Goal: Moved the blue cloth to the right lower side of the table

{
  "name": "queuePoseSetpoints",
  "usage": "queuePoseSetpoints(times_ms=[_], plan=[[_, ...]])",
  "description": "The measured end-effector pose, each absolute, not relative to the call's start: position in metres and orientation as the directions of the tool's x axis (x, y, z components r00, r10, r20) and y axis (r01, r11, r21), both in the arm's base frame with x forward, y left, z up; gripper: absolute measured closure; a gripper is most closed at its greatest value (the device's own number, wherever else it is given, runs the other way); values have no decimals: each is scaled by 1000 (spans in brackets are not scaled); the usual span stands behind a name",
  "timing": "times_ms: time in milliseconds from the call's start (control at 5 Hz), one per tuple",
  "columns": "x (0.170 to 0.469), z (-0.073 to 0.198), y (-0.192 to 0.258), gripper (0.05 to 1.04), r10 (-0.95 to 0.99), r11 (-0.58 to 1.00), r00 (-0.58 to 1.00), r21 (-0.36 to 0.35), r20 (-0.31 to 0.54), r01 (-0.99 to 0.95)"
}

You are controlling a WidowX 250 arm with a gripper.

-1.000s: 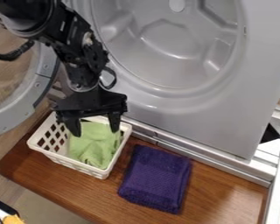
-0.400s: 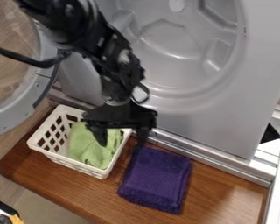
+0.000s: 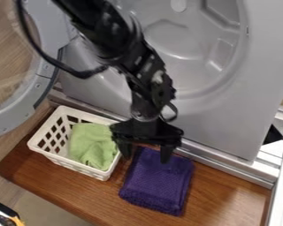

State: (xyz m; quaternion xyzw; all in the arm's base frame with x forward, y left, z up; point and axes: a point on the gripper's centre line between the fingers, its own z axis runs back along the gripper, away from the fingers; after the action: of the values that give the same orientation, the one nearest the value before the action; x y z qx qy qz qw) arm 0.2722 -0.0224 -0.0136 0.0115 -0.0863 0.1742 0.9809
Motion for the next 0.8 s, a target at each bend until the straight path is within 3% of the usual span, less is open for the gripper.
queuePoseSetpoints(times_ms=[400,800], plan=[[280,-53,-31,84,292,956,950,-19,110,-292],[287,-69,-37,84,280,960,949,-61,142,-274]])
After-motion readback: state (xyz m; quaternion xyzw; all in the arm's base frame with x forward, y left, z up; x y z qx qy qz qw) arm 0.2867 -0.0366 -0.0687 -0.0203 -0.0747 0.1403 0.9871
